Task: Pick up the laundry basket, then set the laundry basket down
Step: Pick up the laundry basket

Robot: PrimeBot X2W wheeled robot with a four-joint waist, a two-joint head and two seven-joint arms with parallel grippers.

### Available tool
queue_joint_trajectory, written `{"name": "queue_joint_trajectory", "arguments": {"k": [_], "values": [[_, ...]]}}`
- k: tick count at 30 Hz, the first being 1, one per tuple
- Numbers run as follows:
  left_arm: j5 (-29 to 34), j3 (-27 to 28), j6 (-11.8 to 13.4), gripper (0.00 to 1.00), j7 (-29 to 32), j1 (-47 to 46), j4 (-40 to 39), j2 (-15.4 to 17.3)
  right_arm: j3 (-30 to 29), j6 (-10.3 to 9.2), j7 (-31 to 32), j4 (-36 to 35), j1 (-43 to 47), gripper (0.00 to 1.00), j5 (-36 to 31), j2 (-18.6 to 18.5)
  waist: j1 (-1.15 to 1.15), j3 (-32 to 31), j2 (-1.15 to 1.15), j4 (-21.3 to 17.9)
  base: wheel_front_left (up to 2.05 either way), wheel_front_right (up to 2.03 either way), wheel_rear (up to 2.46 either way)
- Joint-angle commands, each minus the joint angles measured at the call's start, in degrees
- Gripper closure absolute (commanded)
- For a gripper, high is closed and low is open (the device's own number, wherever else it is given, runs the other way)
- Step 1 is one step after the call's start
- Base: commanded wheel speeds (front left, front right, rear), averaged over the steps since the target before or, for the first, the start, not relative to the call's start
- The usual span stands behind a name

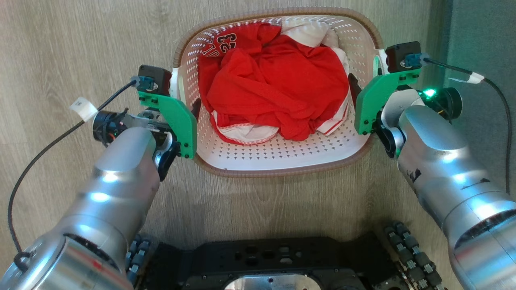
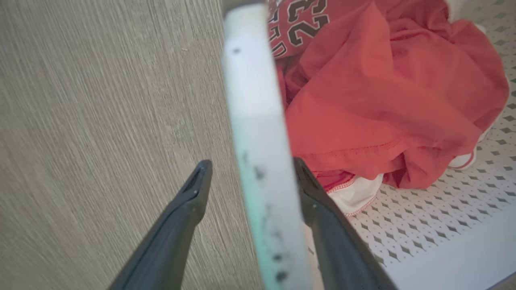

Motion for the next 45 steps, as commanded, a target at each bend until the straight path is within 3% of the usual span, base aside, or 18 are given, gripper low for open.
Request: {"name": "queue_joint_trajectory", "arguments": {"k": [1,10,11,12,13,20,30,37,45], "values": [[-0.6,0.23,-0.34,0.0,-0.31,0.22,-0.04,1.15,1.01,0.41,-0.36,0.09,2.26,0.0,0.51,0.84,0.0,0.08,0.0,0.07,0.0,0.0,0.0],[-2.57,-1.16,0.29,0.0,-0.52,-0.35,-0.32,1.15,2.21,0.41,-0.46,1.05,1.57,0.0,2.14,0.84,0.0,0.71,0.0,0.35,0.0,0.0,0.0],[-2.81,-1.29,0.42,0.21,-0.58,-0.39,-0.35,1.15,2.44,0.41,-0.39,1.03,1.57,0.15,2.34,0.84,0.0,0.74,0.0,0.36,0.0,0.0,0.0],[-3.07,-1.42,0.53,0.8,-0.54,-0.39,-0.37,1.15,2.67,0.41,-0.32,0.97,1.58,0.62,2.56,0.84,0.0,0.76,0.0,0.37,0.0,0.0,0.0],[-3.28,-1.62,0.63,1.0,-0.45,-0.41,-0.4,1.15,2.91,0.41,-0.29,0.82,1.6,1.0,2.81,0.84,0.0,0.78,0.0,0.39,0.0,0.0,0.0],[-4.62,-3.15,1.38,1.0,-0.39,-0.5,-0.34,1.15,4.53,0.41,0.14,0.6,1.65,1.0,4.81,0.84,0.0,0.67,0.0,0.63,0.0,0.0,0.0],[-6.06,-5.74,0.57,1.0,2.17,0.78,-1.0,1.15,7.19,0.41,1.11,1.16,1.69,1.0,5.36,0.84,0.0,-1.8,0.0,0.91,0.0,0.0,0.0],[-7.67,-8.25,-0.12,1.0,6.01,2.95,-1.71,1.15,10.82,0.41,6.03,0.93,2.71,1.0,5.84,0.84,0.0,-6.9,0.0,1.1,0.0,0.0,0.0],[-9.77,-13.94,-0.34,1.0,15.08,5.61,-5.84,1.15,15.97,0.41,15.95,-1.44,5.56,1.0,8.48,-0.72,0.0,-15.89,0.0,2.22,0.0,0.0,0.0]]}}
